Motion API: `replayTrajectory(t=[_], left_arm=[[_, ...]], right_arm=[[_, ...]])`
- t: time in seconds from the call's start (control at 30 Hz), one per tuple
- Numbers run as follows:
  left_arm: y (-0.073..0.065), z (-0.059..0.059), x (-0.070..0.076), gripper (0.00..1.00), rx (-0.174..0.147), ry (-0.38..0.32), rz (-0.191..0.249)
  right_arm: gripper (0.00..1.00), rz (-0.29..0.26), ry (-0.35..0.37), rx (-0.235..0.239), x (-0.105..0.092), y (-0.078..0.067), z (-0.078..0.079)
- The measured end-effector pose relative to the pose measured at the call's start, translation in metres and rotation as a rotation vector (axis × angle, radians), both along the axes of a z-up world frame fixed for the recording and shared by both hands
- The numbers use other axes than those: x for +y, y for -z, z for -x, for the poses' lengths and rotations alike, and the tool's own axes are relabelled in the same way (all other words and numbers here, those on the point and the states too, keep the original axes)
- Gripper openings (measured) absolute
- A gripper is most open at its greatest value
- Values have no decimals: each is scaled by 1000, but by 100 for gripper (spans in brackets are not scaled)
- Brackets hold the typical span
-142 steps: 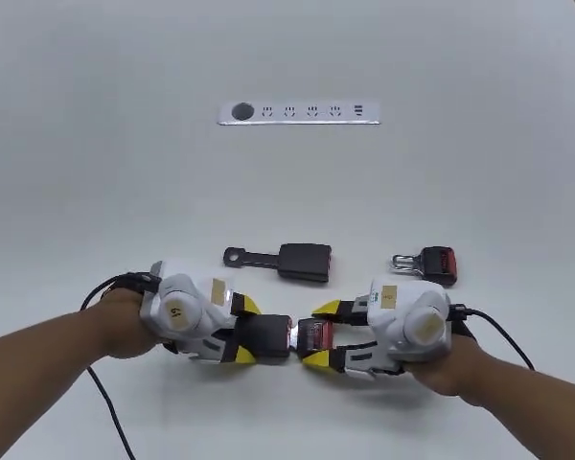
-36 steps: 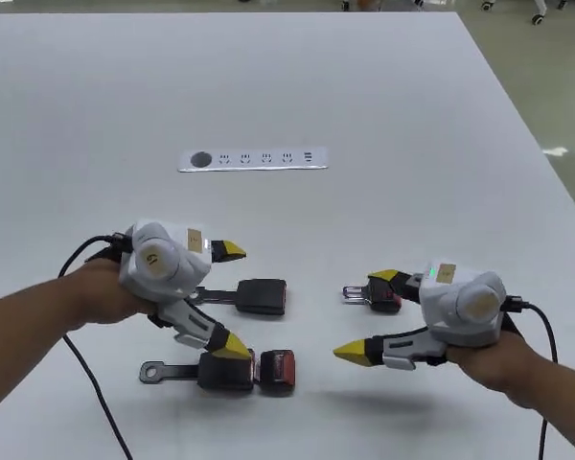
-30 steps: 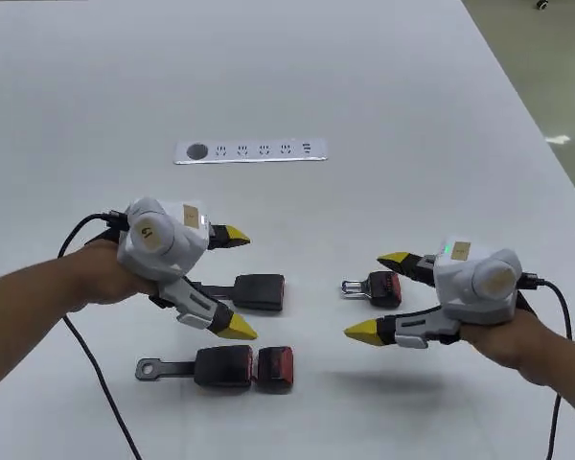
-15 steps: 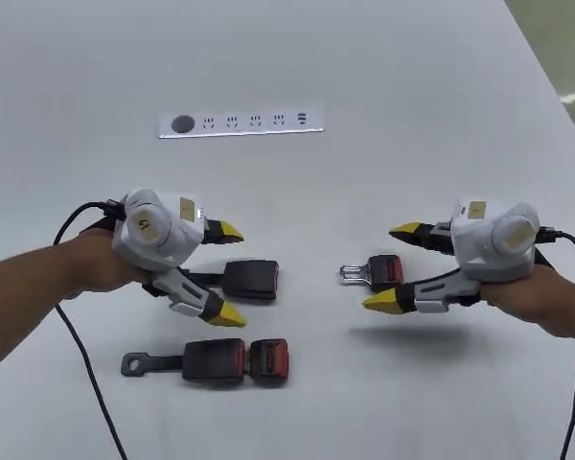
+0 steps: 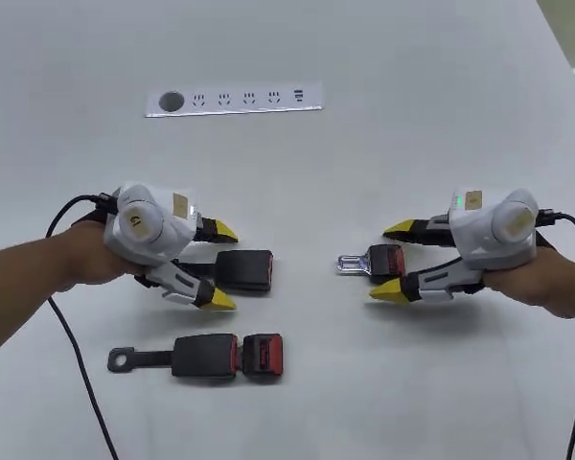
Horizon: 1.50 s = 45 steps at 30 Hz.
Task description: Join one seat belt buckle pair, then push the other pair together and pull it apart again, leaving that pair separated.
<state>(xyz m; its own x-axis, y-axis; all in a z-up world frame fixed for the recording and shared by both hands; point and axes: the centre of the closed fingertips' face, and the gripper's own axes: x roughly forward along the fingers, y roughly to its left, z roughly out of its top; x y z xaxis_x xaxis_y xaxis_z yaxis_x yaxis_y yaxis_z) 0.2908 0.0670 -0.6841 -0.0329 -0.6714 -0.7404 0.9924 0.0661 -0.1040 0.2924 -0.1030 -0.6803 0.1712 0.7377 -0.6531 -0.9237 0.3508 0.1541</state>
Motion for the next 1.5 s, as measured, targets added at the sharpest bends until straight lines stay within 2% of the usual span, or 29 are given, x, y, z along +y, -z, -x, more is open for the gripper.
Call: replayTrajectory(t=[0.03, 0.07, 0.1, 0.13, 0.3, 0.37, 0.47, 0.5, 0.67, 0.9, 1.23, 1.5], left_arm=[[1, 1, 0, 51, 6, -6, -5], [1, 1, 1, 48, -1, -10, -10], [0, -2, -2, 47, -16, -9, 11], [0, -1, -1, 47, -10, -15, 6], [0, -3, -1, 43, -35, -12, 18], [0, -6, 0, 39, -62, -16, 13], [-1, -5, -3, 35, -61, -19, 22], [0, -6, -2, 35, -72, -19, 24], [0, -5, -2, 34, -77, -28, 32], [2, -5, -1, 34, -84, 10, 4], [6, -6, 0, 34, -80, 15, -7], [5, -6, -1, 34, -77, 12, -15]], right_arm=[[52, 5, -4, -4, -1, 1, 0], [52, 6, -5, -1, 0, 0, 1], [52, 9, -6, 0, -1, 0, 2], [51, 8, -11, -3, -1, 1, 2], [46, 13, -29, -14, 1, 1, 4], [44, 19, -39, -20, 1, 2, 4], [39, 38, -51, -44, 1, 3, 4], [38, 37, -50, -41, 2, 3, 4], [35, 54, -68, -62, 2, 4, 2], [34, 81, -118, -72, 2, 5, 2], [34, 45, -96, -68, -2, 7, -2], [34, 15, -101, -75, 16, 7, -2]])
